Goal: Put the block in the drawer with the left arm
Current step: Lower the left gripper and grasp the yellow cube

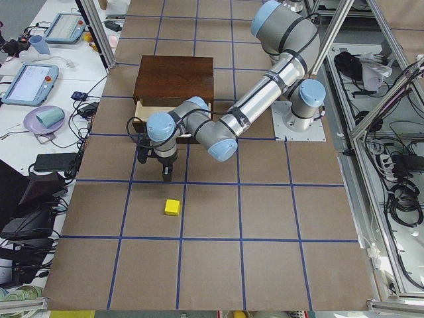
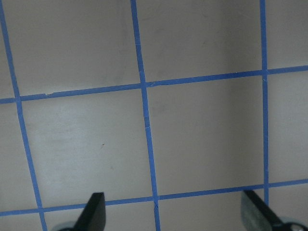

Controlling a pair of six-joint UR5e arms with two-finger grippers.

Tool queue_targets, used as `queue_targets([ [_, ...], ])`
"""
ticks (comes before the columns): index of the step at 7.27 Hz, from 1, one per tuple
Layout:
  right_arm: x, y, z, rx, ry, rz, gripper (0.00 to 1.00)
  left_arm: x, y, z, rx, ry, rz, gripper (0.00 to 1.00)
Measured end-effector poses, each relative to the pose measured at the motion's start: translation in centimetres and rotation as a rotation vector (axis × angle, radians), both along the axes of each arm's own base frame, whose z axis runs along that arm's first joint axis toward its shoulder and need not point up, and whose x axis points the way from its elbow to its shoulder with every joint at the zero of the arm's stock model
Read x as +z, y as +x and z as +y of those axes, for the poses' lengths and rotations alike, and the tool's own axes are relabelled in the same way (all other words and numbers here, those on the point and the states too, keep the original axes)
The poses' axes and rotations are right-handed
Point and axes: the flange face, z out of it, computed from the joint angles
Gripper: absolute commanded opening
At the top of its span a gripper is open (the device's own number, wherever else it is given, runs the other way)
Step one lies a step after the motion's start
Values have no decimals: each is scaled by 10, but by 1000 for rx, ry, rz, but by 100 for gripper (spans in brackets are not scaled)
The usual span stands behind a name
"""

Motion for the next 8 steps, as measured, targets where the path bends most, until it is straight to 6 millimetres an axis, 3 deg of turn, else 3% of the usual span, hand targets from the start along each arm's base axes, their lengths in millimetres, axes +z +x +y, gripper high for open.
queue_targets([
  [4,0,0,0,0,0,0,100,-45,56,-3,-83,-19,-62,100],
  [8,0,0,0,0,0,0,100,-86,83,3,-160,-31,-75,100],
])
